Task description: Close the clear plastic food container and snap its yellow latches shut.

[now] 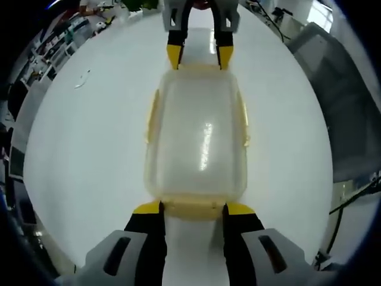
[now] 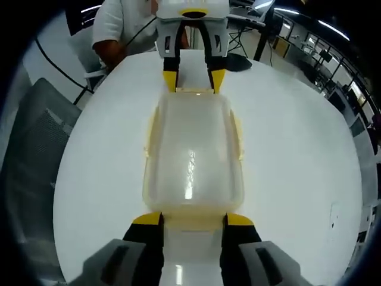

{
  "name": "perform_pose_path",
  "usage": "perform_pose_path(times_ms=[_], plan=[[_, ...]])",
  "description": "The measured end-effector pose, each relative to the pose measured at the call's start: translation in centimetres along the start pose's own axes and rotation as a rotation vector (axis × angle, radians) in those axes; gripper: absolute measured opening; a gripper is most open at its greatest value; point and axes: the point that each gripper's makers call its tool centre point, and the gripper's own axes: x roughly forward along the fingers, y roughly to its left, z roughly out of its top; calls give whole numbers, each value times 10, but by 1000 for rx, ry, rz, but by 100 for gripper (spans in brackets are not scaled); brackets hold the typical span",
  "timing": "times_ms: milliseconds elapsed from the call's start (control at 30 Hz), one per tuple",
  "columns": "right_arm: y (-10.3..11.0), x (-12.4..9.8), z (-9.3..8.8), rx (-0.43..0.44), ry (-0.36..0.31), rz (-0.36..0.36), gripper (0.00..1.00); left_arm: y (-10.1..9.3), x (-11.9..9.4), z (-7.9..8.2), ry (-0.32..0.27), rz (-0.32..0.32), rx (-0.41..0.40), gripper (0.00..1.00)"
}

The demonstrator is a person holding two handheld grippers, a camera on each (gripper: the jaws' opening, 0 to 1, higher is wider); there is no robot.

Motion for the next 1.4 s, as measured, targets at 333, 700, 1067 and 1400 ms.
perform_pose_path(times_ms=[333, 700, 1067, 1400], plan=[[-3, -12, 9, 12, -22, -21, 34, 5, -14, 1, 11, 26, 20, 35], [1, -30, 10, 6, -25, -36, 34, 0, -33, 14, 10, 55, 42, 35], [6, -50, 8, -10, -26, -66, 34, -4, -45, 27, -2, 77, 47, 35], [7, -65, -3, -18, -15, -89, 34, -7, -49, 45, -14, 101, 51, 35]])
